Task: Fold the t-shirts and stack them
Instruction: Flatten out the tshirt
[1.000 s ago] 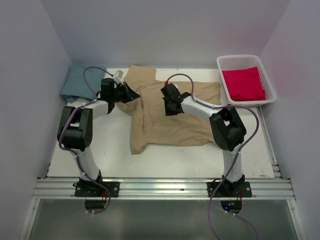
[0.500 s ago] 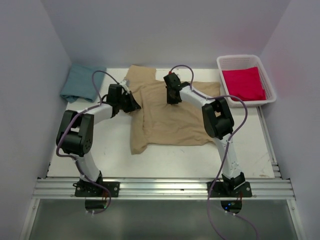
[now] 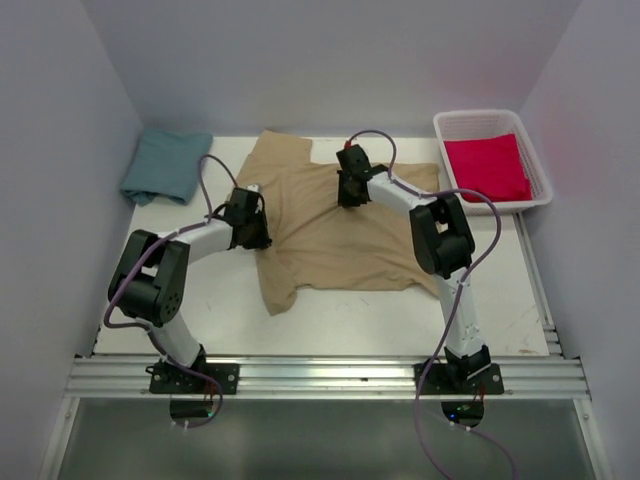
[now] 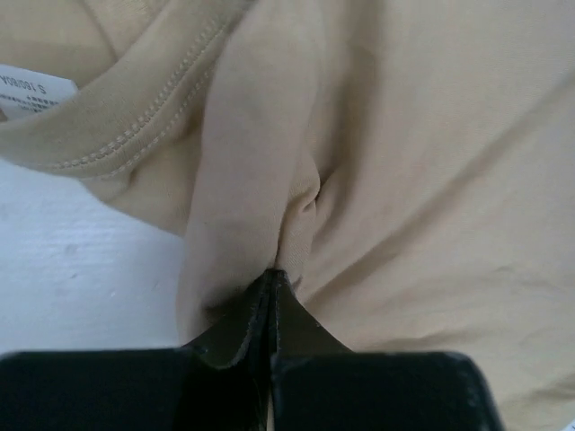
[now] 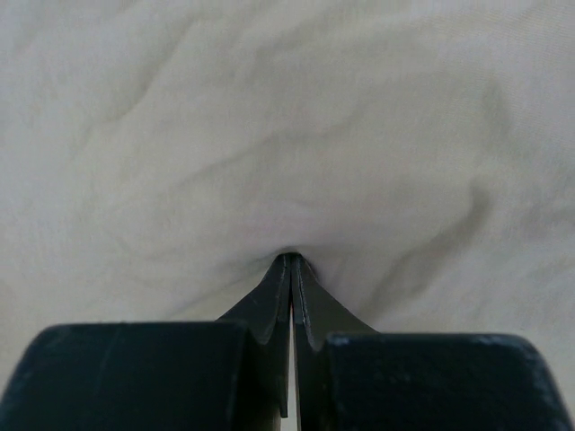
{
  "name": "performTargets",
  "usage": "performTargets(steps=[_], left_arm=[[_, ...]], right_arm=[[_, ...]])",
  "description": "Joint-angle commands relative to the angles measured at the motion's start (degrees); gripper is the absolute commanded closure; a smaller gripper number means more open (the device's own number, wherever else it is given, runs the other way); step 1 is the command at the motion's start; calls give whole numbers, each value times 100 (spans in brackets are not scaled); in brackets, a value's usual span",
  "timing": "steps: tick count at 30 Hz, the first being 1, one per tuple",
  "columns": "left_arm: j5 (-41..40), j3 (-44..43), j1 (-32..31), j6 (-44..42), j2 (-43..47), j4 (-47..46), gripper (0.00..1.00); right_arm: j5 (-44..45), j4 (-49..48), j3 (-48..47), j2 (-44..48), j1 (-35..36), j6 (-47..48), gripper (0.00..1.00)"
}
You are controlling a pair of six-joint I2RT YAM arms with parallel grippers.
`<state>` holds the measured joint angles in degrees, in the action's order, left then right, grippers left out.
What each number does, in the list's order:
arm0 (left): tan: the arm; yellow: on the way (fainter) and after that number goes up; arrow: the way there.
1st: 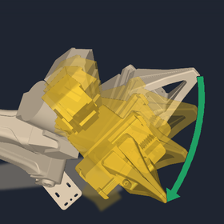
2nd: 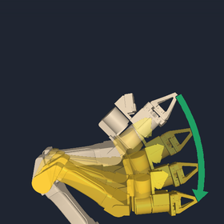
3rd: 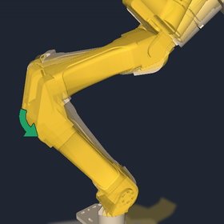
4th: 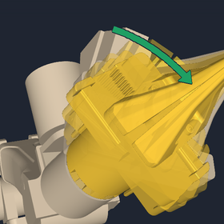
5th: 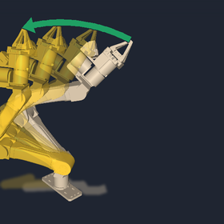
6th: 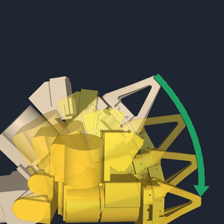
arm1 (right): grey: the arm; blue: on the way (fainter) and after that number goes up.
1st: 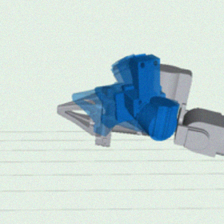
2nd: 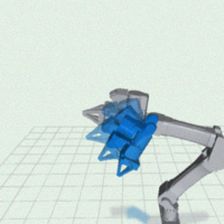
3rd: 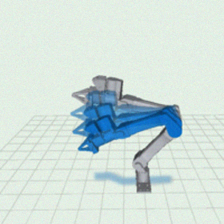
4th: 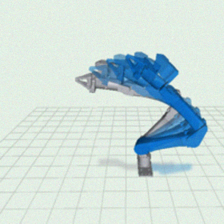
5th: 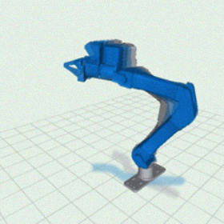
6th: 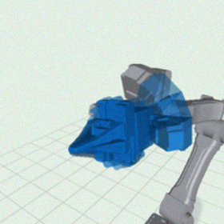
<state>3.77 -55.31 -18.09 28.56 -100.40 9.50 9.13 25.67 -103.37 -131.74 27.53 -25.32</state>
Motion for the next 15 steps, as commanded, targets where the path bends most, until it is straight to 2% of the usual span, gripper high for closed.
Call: performTargets(steps=[1, 7, 15], left_arm=[[-921, 503, 24, 307, 205, 491, 100], [-676, 1266, 7, 633, 670, 430, 100], [-658, 2234, 7, 932, 2146, 799, 100]], right_arm=[[28, 351, 370, -282, -265, -17, 100], [10, 351, 432, -396, -511, 36, 100], [-78, 333, 423, -589, -740, -25, 100]])
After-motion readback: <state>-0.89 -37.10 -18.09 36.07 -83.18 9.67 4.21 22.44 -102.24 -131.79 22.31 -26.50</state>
